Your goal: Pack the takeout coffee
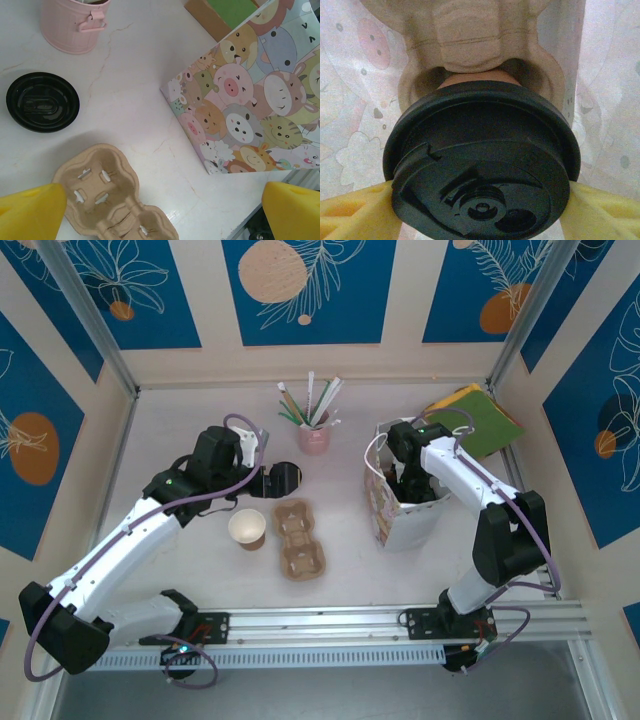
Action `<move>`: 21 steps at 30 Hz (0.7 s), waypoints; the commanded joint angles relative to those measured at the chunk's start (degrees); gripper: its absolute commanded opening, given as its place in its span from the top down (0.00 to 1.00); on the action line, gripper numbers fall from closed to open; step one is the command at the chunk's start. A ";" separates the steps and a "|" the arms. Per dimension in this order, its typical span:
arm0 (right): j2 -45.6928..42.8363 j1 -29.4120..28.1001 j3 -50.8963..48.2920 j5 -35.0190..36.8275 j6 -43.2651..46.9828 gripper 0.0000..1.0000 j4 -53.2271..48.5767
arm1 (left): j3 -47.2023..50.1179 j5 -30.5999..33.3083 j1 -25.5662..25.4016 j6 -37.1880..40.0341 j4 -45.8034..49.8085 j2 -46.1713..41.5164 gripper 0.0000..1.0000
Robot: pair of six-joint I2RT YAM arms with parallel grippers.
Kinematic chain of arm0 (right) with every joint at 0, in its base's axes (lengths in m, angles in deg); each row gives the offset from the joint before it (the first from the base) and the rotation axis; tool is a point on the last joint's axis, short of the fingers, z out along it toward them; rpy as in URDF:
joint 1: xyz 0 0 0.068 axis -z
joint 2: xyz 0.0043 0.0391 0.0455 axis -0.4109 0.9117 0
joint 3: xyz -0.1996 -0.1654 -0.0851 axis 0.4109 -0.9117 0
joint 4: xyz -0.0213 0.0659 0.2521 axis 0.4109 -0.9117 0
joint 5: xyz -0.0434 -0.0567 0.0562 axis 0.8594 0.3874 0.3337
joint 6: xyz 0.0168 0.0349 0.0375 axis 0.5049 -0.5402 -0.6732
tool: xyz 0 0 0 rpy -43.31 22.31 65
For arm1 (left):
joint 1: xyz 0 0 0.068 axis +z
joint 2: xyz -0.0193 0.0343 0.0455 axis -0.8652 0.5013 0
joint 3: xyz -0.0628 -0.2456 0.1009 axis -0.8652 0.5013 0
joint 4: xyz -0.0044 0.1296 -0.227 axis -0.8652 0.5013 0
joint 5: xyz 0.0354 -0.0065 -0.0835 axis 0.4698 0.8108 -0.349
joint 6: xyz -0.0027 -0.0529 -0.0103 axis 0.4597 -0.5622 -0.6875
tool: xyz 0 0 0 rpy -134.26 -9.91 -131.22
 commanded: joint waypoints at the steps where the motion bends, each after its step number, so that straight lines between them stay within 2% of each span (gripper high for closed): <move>1: 0.41 0.21 -0.90 0.46 -0.81 0.23 0.23 | -0.10 -1.18 0.31 0.10 -1.11 0.08 0.00; 21: -0.65 0.12 -0.29 -0.15 -0.98 0.22 -0.86 | 0.50 -1.29 0.31 -0.34 -1.31 -0.23 0.00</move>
